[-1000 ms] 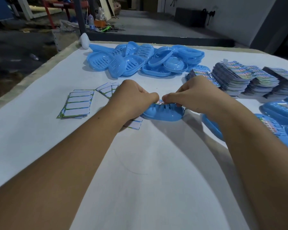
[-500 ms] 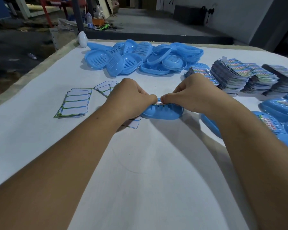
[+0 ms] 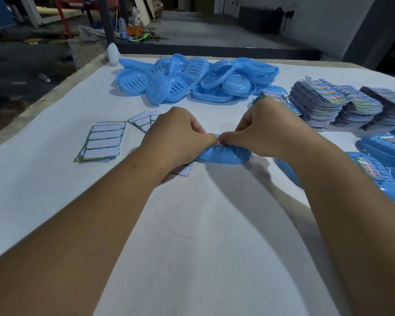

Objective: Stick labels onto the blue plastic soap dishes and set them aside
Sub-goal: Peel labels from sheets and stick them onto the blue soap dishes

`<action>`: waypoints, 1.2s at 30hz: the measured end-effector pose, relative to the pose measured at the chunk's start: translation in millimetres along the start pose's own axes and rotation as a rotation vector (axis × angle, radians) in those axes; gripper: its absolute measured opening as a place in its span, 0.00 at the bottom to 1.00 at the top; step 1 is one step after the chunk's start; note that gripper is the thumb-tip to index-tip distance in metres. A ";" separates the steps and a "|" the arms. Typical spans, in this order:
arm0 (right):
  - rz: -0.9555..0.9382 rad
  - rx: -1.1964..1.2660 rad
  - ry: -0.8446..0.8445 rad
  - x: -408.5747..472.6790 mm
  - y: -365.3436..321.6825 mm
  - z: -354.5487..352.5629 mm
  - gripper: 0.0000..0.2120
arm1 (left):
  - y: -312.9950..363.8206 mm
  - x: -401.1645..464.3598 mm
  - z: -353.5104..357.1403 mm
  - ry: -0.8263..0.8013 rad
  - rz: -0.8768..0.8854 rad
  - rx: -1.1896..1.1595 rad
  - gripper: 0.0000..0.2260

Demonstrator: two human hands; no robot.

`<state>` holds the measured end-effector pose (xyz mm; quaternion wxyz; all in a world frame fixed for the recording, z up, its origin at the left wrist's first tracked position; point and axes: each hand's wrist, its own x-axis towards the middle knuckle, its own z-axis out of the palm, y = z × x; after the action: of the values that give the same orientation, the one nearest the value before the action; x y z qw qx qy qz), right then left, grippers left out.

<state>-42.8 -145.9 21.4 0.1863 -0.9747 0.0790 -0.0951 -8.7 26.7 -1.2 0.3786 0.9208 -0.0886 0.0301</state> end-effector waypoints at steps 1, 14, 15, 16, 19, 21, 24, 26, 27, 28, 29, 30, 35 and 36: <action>-0.003 -0.017 0.009 0.1 0.1 -0.3 0.20 | -0.5 0.5 0.1 0.011 0.005 -0.002 0.14; -0.120 0.093 -0.145 -0.9 6.8 -0.3 0.32 | -9.6 9.0 -1.4 0.173 0.044 -0.036 0.11; -0.169 0.100 -0.202 -3.5 3.1 1.0 0.39 | -9.9 8.9 -1.8 0.194 0.048 -0.027 0.11; -0.203 0.105 -0.249 -6.3 -0.7 2.8 0.45 | -10.2 8.6 -2.2 0.209 0.054 -0.015 0.10; -0.266 0.120 -0.269 -11.1 -8.2 11.7 0.44 | -10.1 8.1 -3.0 0.230 0.076 -0.003 0.09; -0.273 0.128 -0.219 -13.4 -10.2 15.5 0.37 | -9.8 7.3 -2.7 0.231 0.091 -0.008 0.09; -0.249 0.091 -0.092 -15.8 -7.0 13.8 0.32 | -10.2 5.4 -2.3 0.241 0.101 -0.015 0.09; -0.191 0.070 0.001 -17.0 2.1 5.2 0.31 | -10.1 5.1 -3.2 0.241 0.097 -0.020 0.09; -0.155 0.052 0.041 -17.5 9.2 -0.6 0.31 | -10.2 5.1 -4.0 0.238 0.095 -0.019 0.09; -0.122 0.028 0.076 -18.4 17.8 -7.1 0.31 | -9.9 5.3 -4.8 0.235 0.093 -0.017 0.09; -0.089 -0.003 0.106 -19.8 27.9 -14.3 0.30 | -9.5 5.7 -5.1 0.232 0.093 -0.014 0.09; -0.050 -0.035 0.133 -21.3 38.8 -21.4 0.30 | -9.3 5.9 -5.1 0.229 0.092 -0.011 0.09; 0.179 -0.141 0.190 -29.6 97.7 -52.0 0.31 | -9.0 5.1 -1.5 0.215 0.103 0.008 0.09; 0.218 -0.146 0.201 -31.4 108.4 -56.4 0.31 | -9.2 4.8 -0.8 0.211 0.109 0.011 0.09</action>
<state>-98.2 -259.1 27.0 0.1154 -0.9568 0.2094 -0.1654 -2.3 33.0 -6.4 0.3787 0.9083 -0.0982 0.1479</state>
